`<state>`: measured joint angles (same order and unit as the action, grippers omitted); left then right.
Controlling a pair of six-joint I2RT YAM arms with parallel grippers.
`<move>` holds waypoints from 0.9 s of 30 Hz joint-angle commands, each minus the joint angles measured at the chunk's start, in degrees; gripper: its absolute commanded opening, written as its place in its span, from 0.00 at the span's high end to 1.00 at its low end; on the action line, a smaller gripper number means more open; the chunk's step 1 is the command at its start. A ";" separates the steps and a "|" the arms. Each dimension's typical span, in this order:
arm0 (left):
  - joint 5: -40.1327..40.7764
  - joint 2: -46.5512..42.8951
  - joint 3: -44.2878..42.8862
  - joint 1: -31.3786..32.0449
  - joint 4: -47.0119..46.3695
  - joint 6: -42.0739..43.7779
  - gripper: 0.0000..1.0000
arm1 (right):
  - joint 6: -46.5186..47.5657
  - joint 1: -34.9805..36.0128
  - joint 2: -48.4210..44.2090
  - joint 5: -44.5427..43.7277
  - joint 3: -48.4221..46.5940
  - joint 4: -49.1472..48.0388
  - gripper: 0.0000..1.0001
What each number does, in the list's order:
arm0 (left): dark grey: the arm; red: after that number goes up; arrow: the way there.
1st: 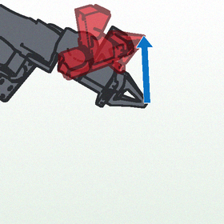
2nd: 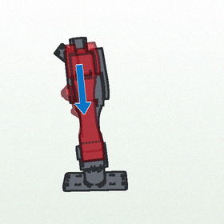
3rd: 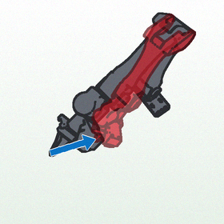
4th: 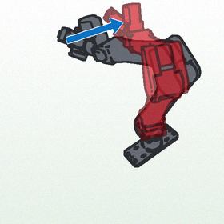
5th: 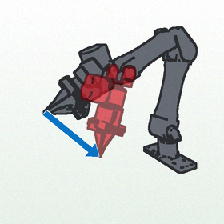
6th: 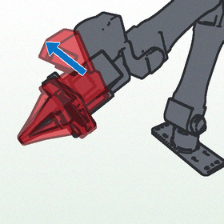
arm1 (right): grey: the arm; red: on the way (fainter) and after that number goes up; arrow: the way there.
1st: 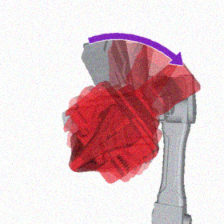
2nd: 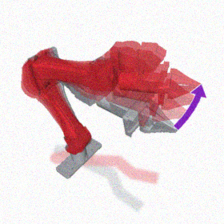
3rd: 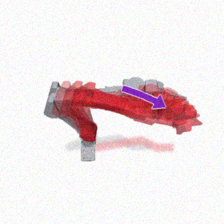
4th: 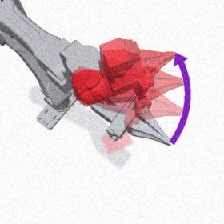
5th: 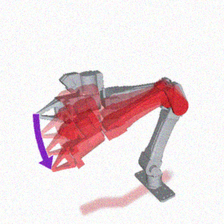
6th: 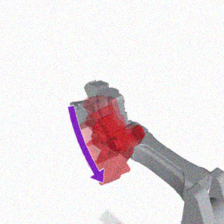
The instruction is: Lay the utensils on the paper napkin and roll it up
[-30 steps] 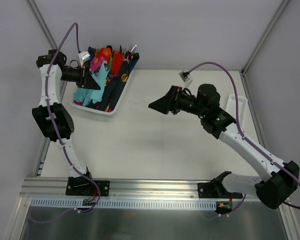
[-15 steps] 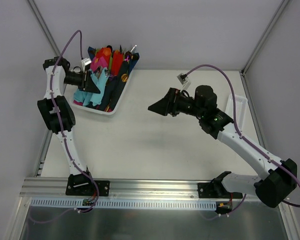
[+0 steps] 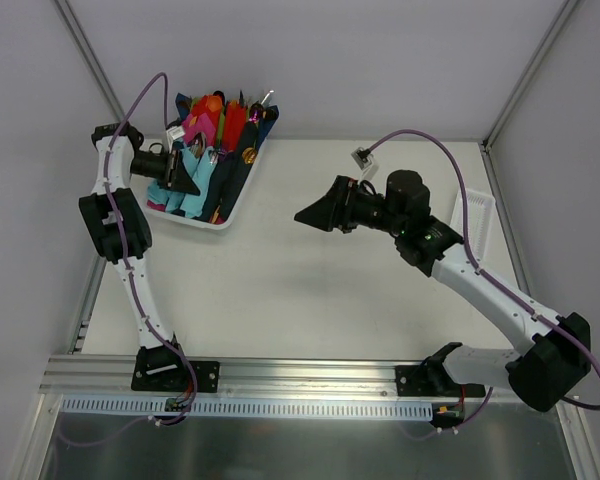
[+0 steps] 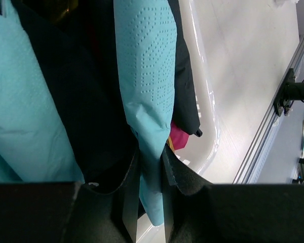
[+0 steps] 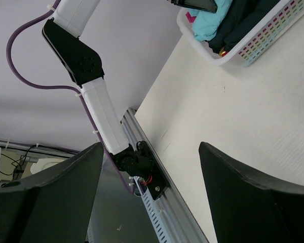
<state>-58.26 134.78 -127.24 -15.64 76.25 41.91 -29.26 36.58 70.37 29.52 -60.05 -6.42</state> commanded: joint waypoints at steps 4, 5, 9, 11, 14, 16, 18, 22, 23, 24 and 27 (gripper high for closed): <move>1.30 0.66 -2.31 -1.68 2.50 -0.07 1.00 | -0.80 -0.19 0.21 1.42 0.90 -2.81 0.20; 1.65 0.57 -2.31 -1.68 2.42 0.19 1.00 | -0.80 -0.28 0.29 1.42 0.99 -2.81 0.20; 3.06 -0.04 -2.22 -1.85 1.98 0.80 1.00 | -0.98 -0.28 0.47 1.77 0.90 -2.99 0.20; 3.85 -0.13 -2.48 -1.85 1.45 0.80 1.00 | -1.15 -0.19 0.56 1.77 0.99 -3.25 0.20; 4.29 0.04 -3.80 -1.85 1.54 0.80 1.00 | -1.68 -0.28 0.82 1.86 1.34 -4.04 0.20; 4.47 -0.13 -4.50 -1.85 1.36 0.89 1.00 | -1.94 -0.19 0.91 2.03 1.52 -4.22 0.20; 5.00 -0.40 -5.56 -1.85 1.36 1.24 1.00 | -1.95 -0.28 1.00 2.12 1.43 -4.22 0.20; 5.09 -1.62 -5.65 -1.85 1.36 1.86 1.00 | -1.86 -0.28 1.00 2.12 1.69 -4.22 0.20; 5.17 -1.71 -5.39 -1.85 1.27 2.03 1.00 | -1.94 -0.28 1.00 2.12 1.78 -4.22 0.20; 5.43 -1.71 -5.13 -1.85 1.27 2.21 1.00 | -1.86 -0.28 1.09 2.12 1.78 -4.31 0.20; 5.70 -1.36 -4.16 -1.85 1.27 2.74 1.00 | -2.03 -0.19 1.44 2.21 1.69 -4.22 0.20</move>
<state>-54.33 135.04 -130.80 -16.60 77.03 41.56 -30.89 36.58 71.61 30.72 -58.37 -7.77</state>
